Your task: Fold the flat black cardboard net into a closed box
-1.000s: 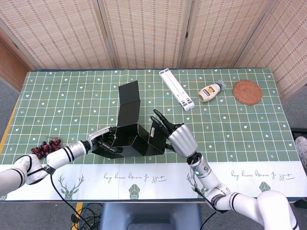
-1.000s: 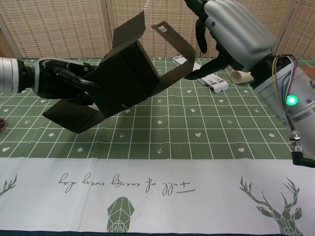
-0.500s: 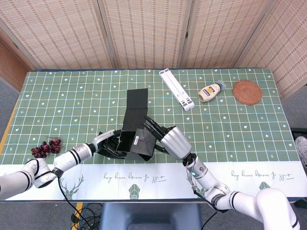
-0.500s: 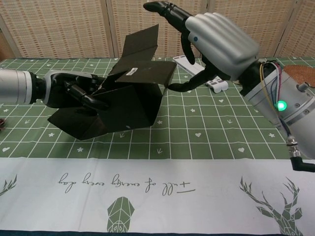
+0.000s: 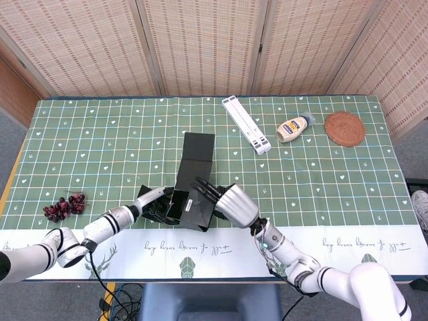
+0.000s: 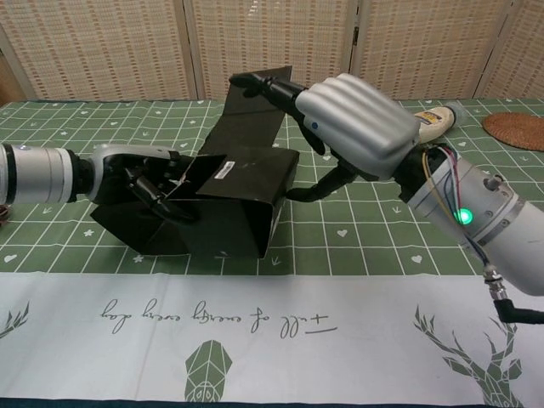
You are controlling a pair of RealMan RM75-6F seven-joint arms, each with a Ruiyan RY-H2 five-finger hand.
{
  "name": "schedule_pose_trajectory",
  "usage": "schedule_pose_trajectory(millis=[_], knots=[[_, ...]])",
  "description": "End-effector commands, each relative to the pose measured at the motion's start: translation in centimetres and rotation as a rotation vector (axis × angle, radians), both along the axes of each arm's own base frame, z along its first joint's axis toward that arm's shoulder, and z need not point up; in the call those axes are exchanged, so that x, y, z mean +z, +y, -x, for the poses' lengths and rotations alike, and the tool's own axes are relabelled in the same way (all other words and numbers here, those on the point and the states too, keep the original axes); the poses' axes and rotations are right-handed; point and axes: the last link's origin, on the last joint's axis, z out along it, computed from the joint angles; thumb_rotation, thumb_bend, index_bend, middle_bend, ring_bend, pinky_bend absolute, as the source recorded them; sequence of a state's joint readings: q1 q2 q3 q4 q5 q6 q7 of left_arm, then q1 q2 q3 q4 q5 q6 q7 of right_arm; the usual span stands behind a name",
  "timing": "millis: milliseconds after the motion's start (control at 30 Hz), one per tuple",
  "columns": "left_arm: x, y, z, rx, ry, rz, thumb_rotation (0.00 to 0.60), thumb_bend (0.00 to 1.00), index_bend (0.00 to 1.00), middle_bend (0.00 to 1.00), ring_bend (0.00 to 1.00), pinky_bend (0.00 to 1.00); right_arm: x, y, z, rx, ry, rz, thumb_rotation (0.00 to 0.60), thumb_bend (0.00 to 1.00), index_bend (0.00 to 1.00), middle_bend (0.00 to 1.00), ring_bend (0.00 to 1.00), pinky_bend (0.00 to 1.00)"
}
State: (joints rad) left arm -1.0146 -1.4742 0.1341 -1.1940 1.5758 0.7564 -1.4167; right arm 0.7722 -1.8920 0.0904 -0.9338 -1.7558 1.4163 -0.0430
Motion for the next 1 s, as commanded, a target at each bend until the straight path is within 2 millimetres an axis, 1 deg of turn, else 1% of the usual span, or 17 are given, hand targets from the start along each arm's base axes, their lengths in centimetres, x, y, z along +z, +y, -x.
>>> schedule_pose_trajectory(millis=[33, 100, 133, 233, 567, 833, 1000], knots=[[-1.2, -0.3, 0.1, -0.039, 0.040, -0.027, 0.600, 0.15, 0.22, 0.20, 0.59, 0.87, -1.2, 0.4, 0.4, 0.013, 0.043, -0.028, 0.600, 0.14, 0.00, 0.16, 0.72, 1.00], [-1.7, -0.4, 0.0, -0.066, 0.064, -0.045, 0.600, 0.15, 0.22, 0.20, 0.59, 0.87, -1.7, 0.6, 0.6, 0.024, 0.063, -0.040, 0.600, 0.17, 0.00, 0.17, 0.72, 1.00], [-2.0, -0.5, 0.0, -0.080, 0.076, -0.056, 0.600, 0.14, 0.21, 0.20, 0.59, 0.87, -2.0, 0.7, 0.7, 0.027, 0.070, -0.044, 0.600, 0.20, 0.00, 0.18, 0.73, 1.00], [-2.7, -0.7, 0.0, -0.098, 0.102, -0.070, 0.600, 0.14, 0.21, 0.20, 0.59, 0.87, -2.7, 0.9, 1.1, 0.031, 0.087, -0.063, 0.600, 0.25, 0.03, 0.21, 0.74, 1.00], [-3.6, -0.8, 0.2, -0.091, 0.139, -0.074, 0.600, 0.15, 0.20, 0.20, 0.59, 0.87, -4.3, 1.7, 2.6, 0.057, 0.176, -0.110, 0.600, 0.27, 0.10, 0.24, 0.75, 1.00], [-3.6, -0.9, 0.2, -0.093, 0.137, -0.079, 0.600, 0.15, 0.16, 0.20, 0.58, 0.87, -4.4, 1.5, 2.6, 0.057, 0.181, -0.122, 0.600, 0.30, 0.13, 0.26, 0.75, 1.00], [-3.6, -1.0, -0.1, -0.099, 0.132, -0.073, 0.600, 0.15, 0.15, 0.20, 0.58, 0.87, -4.4, 1.4, 2.4, 0.056, 0.175, -0.124, 0.600, 0.31, 0.13, 0.26, 0.75, 1.00]])
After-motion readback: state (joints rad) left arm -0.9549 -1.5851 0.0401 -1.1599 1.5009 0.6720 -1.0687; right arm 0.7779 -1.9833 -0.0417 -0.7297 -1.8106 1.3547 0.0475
